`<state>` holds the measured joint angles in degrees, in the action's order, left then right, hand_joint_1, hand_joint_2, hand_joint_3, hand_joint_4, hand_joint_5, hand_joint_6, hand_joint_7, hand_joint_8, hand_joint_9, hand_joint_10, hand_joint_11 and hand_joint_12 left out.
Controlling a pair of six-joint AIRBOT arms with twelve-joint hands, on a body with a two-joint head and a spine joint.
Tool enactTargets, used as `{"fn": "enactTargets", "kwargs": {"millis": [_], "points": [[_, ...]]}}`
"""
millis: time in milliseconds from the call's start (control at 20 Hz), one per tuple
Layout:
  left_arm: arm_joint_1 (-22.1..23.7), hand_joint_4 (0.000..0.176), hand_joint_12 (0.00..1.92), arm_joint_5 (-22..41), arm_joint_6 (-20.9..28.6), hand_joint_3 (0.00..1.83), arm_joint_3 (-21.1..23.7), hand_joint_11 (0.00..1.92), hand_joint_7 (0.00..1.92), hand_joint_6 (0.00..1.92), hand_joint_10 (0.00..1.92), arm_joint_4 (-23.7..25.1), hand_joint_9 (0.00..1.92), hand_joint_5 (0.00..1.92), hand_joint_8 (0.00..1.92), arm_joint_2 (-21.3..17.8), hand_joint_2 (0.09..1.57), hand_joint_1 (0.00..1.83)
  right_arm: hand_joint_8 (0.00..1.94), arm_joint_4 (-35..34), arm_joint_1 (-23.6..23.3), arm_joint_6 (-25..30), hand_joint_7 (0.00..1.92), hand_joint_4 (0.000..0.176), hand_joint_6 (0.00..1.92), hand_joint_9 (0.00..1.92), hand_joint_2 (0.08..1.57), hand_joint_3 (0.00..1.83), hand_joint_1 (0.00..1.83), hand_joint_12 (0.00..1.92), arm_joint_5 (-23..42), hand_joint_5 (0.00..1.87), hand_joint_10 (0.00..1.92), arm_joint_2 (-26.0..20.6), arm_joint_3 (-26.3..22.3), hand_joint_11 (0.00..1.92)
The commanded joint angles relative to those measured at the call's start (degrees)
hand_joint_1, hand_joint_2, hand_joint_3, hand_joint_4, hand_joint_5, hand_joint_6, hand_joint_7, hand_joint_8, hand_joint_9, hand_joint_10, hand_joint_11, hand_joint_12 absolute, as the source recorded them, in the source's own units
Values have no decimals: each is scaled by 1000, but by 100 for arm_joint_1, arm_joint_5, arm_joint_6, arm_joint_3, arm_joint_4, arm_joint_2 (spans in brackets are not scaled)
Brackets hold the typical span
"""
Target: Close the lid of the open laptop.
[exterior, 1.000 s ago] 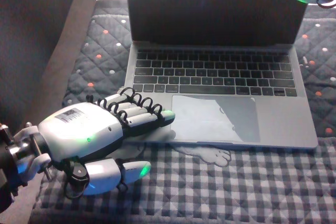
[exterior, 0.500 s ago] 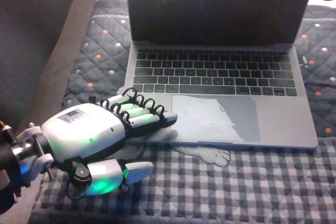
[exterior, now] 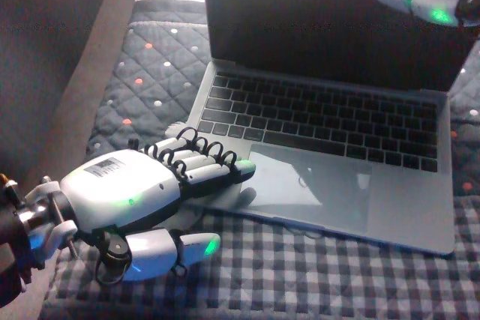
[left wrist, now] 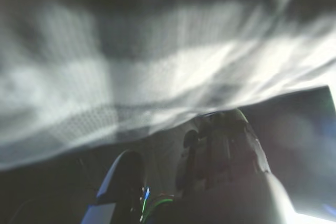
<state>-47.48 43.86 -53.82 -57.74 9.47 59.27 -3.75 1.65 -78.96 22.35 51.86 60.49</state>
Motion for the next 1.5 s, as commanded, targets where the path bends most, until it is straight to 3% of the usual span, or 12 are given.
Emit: {"fn": "enactTargets", "kwargs": {"millis": [0,150,300,450,800,900,950,1000,1200,1300,1350,1450], "points": [[-29,0,512,177,73,1,-2,0,143,5,2,-51,151,144,1,77,1533,193,1905,162,-91,-8,384,0,0,832,1357,0,669,1921,753,0,1905,-125,-102,1004],[-76,1,611,181,73,1,0,0,157,6,7,-153,168,156,2,39,1540,172,1888,1646,-62,1832,407,0,28,620,1443,14,1138,1921,939,95,1921,-297,-153,736],[-126,0,601,238,73,0,8,0,147,2,3,-230,150,152,1,4,1538,193,1047,2164,74,2568,410,0,439,283,1493,5,306,1921,1181,377,1388,-342,-154,147],[-151,0,545,275,73,0,11,0,151,7,4,-277,153,149,4,-22,1535,199,817,2492,225,3070,431,0,317,299,1559,22,113,1921,1387,417,1260,-373,-157,47],[-213,0,535,538,-38,4,73,0,163,7,7,-537,151,184,5,-171,1530,211,869,3821,623,4633,306,0,424,206,1341,0,275,1822,1673,437,1339,-456,-237,165],[-249,0,780,688,-85,0,109,0,192,10,15,-631,180,216,4,-255,1518,235,909,4093,752,4869,323,0,746,256,1421,2,442,1805,1723,439,1370,-503,-297,228],[-271,0,788,792,-106,2,137,0,184,8,12,-687,174,213,0,-306,1521,231,934,4189,832,4942,377,0,1505,338,1409,2,748,1783,1757,485,1393,-533,-332,331],[-284,0,843,843,-140,0,160,0,215,13,23,-725,207,236,8,-341,1514,251,984,4242,875,4994,371,0,1689,367,1418,2,793,1870,1780,474,1473,-549,-351,377],[-351,0,1246,1147,-228,0,264,0,385,49,78,-865,365,374,41,-506,1493,303,1347,4736,1009,5578,502,0,1490,585,1401,0,713,1907,1888,142,1593,-601,-411,543],[-486,0,1627,1583,-231,2,396,67,635,242,534,-970,492,562,214,-692,1426,456,1438,4738,1136,5580,357,0,1506,501,1340,0,728,1920,1932,5,1644,-663,-472,452],[-541,73,1815,1736,-231,2,450,318,691,1351,1164,-1005,583,545,815,-768,1380,710,1447,4738,1193,5580,349,0,1509,498,1338,0,745,1921,1943,0,1650,-688,-492,449],[-715,96,1917,2285,-331,2,646,514,661,1683,1629,-1162,635,509,1346,-1046,1394,749,1450,4737,1387,5579,346,0,1508,496,1363,0,750,1921,2002,0,1650,-753,-551,446]]}}
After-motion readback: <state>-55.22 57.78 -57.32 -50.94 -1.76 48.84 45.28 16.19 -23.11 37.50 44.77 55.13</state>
